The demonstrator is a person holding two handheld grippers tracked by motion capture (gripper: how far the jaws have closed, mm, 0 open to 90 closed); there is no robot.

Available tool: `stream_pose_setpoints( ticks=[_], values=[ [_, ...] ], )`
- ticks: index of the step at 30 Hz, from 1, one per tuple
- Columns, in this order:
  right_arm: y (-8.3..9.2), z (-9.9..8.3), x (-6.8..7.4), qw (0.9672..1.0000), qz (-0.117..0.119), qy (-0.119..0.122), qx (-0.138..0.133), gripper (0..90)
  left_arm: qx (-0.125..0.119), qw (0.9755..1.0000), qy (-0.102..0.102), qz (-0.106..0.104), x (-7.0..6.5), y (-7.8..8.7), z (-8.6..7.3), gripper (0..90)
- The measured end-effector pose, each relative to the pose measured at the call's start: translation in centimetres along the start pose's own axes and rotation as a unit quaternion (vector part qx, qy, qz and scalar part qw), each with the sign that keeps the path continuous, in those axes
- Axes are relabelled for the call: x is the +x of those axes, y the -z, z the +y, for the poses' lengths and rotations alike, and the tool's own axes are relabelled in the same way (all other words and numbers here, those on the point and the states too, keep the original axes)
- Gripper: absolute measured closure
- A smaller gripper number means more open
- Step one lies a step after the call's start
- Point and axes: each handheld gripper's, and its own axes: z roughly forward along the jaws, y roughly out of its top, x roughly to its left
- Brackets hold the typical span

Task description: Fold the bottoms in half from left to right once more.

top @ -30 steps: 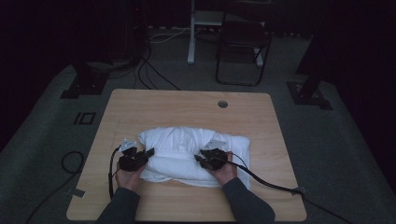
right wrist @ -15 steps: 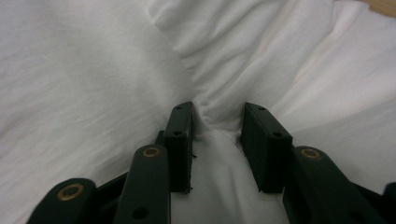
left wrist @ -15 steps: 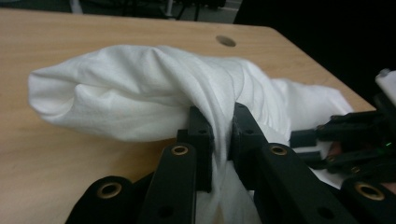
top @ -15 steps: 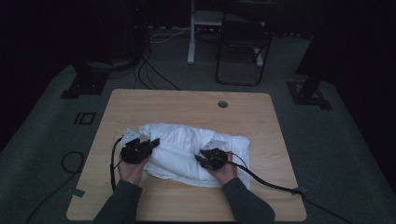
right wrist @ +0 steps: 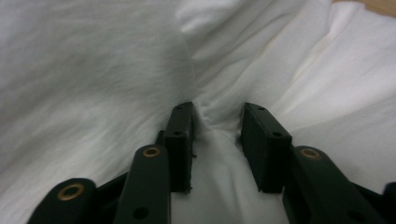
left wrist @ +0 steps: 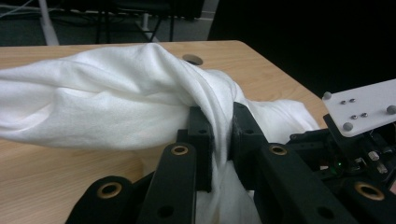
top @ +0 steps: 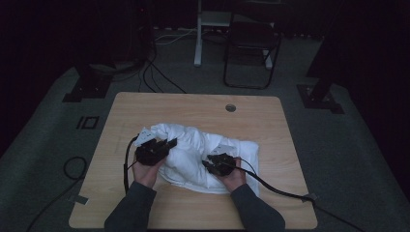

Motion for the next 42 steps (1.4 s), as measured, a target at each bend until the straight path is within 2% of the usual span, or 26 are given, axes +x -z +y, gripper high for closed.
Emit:
stream_pose_setpoints(
  ticks=[3, 6, 9, 10, 11, 13, 15, 21, 22, 23, 24, 25, 28, 29, 31, 33, 35, 39, 42],
  values=[
    [1.5, 0.5, 0.0, 0.9996, -0.008, 0.025, 0.000, 48.6, -0.002, 1.0000, -0.001, 0.000, 0.0, 0.0, 0.0, 81.9],
    [4.1, 0.7, 0.0, 0.9982, -0.034, 0.046, -0.021, 46.7, -0.001, 1.0000, 0.001, 0.004, 0.2, 0.2, -0.2, 81.9],
    [5.8, 0.0, -0.7, 0.9986, -0.039, 0.026, -0.025, 45.4, -0.002, 1.0000, 0.005, 0.005, 0.5, 0.4, -0.3, 81.9],
    [5.8, 0.0, -0.7, 0.9986, -0.039, 0.026, -0.025, 45.4, -0.002, 1.0000, 0.005, 0.005, 0.5, 0.4, -0.3, 81.9],
    [5.4, -1.0, -1.0, 0.9994, -0.032, 0.012, -0.011, 45.1, -0.003, 1.0000, 0.008, 0.004, 0.6, 0.5, -0.3, 81.9],
    [4.2, -1.8, -1.0, 0.9996, -0.027, 0.006, 0.005, 45.2, -0.005, 0.9999, 0.008, 0.002, 0.5, 0.5, -0.2, 81.9],
    [3.1, -2.1, -0.7, 0.9998, -0.018, -0.004, 0.001, 45.2, -0.006, 1.0000, 0.003, -0.001, 0.1, 0.5, 0.1, 81.9],
    [1.4, -1.1, 0.4, 1.0000, -0.006, 0.006, 0.005, 45.5, -0.014, 0.9998, -0.006, -0.010, -0.8, 0.5, 1.1, 81.9],
    [0.8, -0.6, 1.0, 0.9999, 0.002, 0.009, 0.006, 45.5, -0.017, 0.9996, -0.019, -0.015, -1.6, 0.3, 1.6, 81.9],
    [0.8, -0.6, 1.0, 0.9999, 0.002, 0.009, 0.006, 45.5, -0.017, 0.9996, -0.019, -0.015, -1.6, 0.3, 1.6, 81.9],
    [0.9, -0.2, 1.5, 0.9993, 0.009, 0.035, 0.010, 45.5, -0.013, 0.9993, -0.031, -0.013, -2.0, 0.1, 1.5, 81.9],
    [1.6, 0.1, 1.5, 0.9988, 0.007, 0.048, 0.010, 46.1, -0.012, 0.9994, -0.030, -0.014, -2.0, 0.0, 1.5, 81.9],
    [4.0, -0.2, 0.4, 0.9992, -0.005, 0.034, -0.019, 47.1, -0.011, 0.9995, -0.027, -0.014, -1.7, -0.1, 1.3, 81.9],
    [5.0, -0.6, -0.4, 0.9992, -0.023, 0.025, -0.019, 46.2, -0.011, 0.9995, -0.027, -0.014, -1.7, -0.1, 1.3, 81.9],
    [5.6, -1.6, -1.7, 0.9992, -0.038, 0.004, -0.009, 44.7, -0.012, 0.9995, -0.023, -0.016, -1.6, 0.0, 1.3, 81.9],
    [5.3, -3.0, -2.9, 0.9988, -0.040, -0.027, 0.012, 44.4, -0.012, 0.9995, -0.024, -0.015, -1.6, 0.0, 1.4, 81.9],
    [4.4, -3.7, -3.0, 0.9985, -0.035, -0.035, 0.023, 45.1, -0.011, 0.9995, -0.025, -0.017, -1.8, -0.2, 1.5, 81.9],
    [3.1, -3.6, -2.3, 0.9984, -0.040, -0.028, 0.028, 47.5, -0.006, 0.9992, -0.035, -0.020, -2.2, -0.5, 1.8, 81.9],
    [2.0, -2.6, -1.6, 0.9986, -0.034, -0.025, 0.030, 48.6, -0.003, 0.9988, -0.043, -0.025, -2.8, -1.0, 2.1, 81.8]
  ],
)
